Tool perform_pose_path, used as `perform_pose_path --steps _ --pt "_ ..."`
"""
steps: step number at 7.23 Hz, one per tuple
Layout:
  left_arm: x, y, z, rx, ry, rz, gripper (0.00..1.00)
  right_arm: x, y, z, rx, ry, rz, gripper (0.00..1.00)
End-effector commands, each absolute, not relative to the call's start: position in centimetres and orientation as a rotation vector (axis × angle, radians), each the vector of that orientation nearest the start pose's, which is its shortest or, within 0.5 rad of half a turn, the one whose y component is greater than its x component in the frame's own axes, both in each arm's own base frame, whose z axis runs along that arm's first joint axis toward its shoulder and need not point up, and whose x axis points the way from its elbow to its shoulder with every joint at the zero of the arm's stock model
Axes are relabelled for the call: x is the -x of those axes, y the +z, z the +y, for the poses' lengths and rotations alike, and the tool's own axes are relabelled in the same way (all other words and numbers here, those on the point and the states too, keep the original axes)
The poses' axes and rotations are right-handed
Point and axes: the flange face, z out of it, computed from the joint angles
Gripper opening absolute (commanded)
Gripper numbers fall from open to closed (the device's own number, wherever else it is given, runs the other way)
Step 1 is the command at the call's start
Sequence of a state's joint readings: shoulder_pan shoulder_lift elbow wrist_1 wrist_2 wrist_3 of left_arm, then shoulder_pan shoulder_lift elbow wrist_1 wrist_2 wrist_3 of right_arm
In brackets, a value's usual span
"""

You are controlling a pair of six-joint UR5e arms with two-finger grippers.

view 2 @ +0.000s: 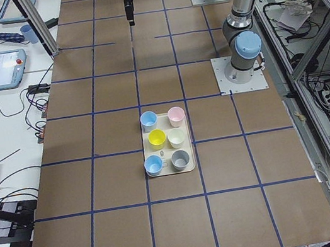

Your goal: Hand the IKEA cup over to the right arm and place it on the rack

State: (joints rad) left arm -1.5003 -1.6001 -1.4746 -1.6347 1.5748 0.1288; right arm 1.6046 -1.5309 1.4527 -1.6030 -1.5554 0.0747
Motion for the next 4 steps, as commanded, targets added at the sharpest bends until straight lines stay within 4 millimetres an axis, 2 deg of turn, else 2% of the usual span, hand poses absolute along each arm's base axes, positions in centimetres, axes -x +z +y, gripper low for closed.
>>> perform_pose_path --steps 1,2,4 --pt "4.0 50.8 -52.2 -0.174 0.019 3.140 1.00 -15.3 53.0 -51.3 -0.061 -0.170 3.113 1.00" --pt "-0.8 50.4 -52.5 -0.236 0.038 3.143 1.00 -15.3 53.0 -51.3 -0.061 -0.171 3.115 1.00" --pt "-8.3 48.1 -53.3 -0.371 0.095 3.149 1.00 -15.3 53.0 -51.3 -0.061 -0.171 3.115 1.00"
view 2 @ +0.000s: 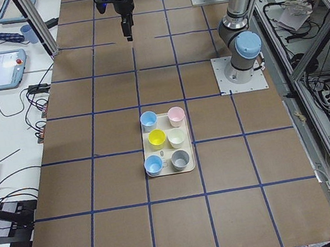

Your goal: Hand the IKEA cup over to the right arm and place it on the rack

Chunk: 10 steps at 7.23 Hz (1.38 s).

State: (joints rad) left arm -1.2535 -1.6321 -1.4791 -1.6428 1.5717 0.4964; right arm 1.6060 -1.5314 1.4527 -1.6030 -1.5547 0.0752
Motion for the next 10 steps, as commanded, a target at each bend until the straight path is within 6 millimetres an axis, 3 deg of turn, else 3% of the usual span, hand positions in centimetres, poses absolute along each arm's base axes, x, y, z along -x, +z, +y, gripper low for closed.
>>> perform_pose_path --steps 1,2,3,6,8,10 --pt "-12.0 46.9 -53.3 -0.411 0.115 3.156 1.00 -15.2 53.1 -51.3 -0.063 -0.173 3.115 1.00" --pt "-16.3 45.0 -53.4 -0.531 0.144 3.166 1.00 -15.2 53.0 -51.3 -0.063 -0.171 3.115 1.00" --pt "-20.2 43.5 -53.7 -0.539 0.121 3.159 1.00 -15.2 53.1 -51.3 -0.063 -0.173 3.115 1.00" --pt "-28.6 37.3 -55.4 -0.827 0.057 3.072 1.00 -15.1 53.0 -51.3 -0.066 -0.171 3.115 1.00" --pt "-33.3 33.2 -55.0 -0.981 0.065 3.047 1.00 -15.1 53.1 -51.3 -0.066 -0.173 3.115 1.00" --pt "-35.0 30.1 -56.1 -0.983 0.051 3.022 1.00 -15.1 53.0 -51.4 -0.068 -0.171 3.115 1.00"
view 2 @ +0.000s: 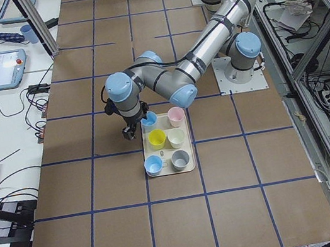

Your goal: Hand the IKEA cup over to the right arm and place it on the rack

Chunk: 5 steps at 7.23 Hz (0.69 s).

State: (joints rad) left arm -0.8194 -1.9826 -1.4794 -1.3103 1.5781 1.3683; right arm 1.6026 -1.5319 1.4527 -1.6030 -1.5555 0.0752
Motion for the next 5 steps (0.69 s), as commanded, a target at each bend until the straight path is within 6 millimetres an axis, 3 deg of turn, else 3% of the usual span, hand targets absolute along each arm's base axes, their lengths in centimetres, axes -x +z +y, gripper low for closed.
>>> perform_pose_path --steps 1,3,5 --pt "-35.1 29.0 -56.2 -0.982 0.063 3.040 1.00 -15.1 53.0 -51.3 -0.068 -0.171 3.115 1.00" --pt "-35.4 27.7 -56.3 -0.984 0.084 3.053 1.00 -15.1 53.0 -51.3 -0.068 -0.171 3.115 1.00" --pt "-37.2 25.0 -53.9 -0.929 0.107 3.099 1.00 -15.1 53.0 -51.3 -0.068 -0.171 3.115 1.00"
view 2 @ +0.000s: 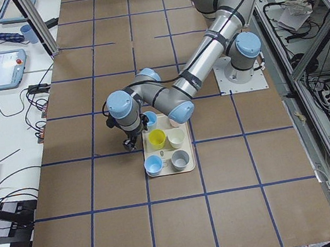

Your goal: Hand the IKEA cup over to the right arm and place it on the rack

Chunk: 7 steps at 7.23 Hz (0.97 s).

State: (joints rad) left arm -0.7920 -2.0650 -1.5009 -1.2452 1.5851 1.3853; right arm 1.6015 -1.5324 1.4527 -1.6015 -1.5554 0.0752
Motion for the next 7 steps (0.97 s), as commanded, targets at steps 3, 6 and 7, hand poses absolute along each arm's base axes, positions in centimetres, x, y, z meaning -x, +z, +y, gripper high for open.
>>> perform_pose_path --steps 3,6,7 --pt "-36.2 24.4 -52.3 -0.955 0.093 3.078 1.00 -15.1 53.0 -51.3 -0.066 -0.169 3.117 1.00" --pt "-36.4 24.0 -52.4 -0.968 0.095 3.050 0.95 -15.0 53.0 -51.3 -0.068 -0.166 3.117 1.00" --pt "-36.7 23.5 -52.3 -0.966 0.130 3.038 0.88 -15.0 53.0 -51.3 -0.068 -0.166 3.117 1.00"
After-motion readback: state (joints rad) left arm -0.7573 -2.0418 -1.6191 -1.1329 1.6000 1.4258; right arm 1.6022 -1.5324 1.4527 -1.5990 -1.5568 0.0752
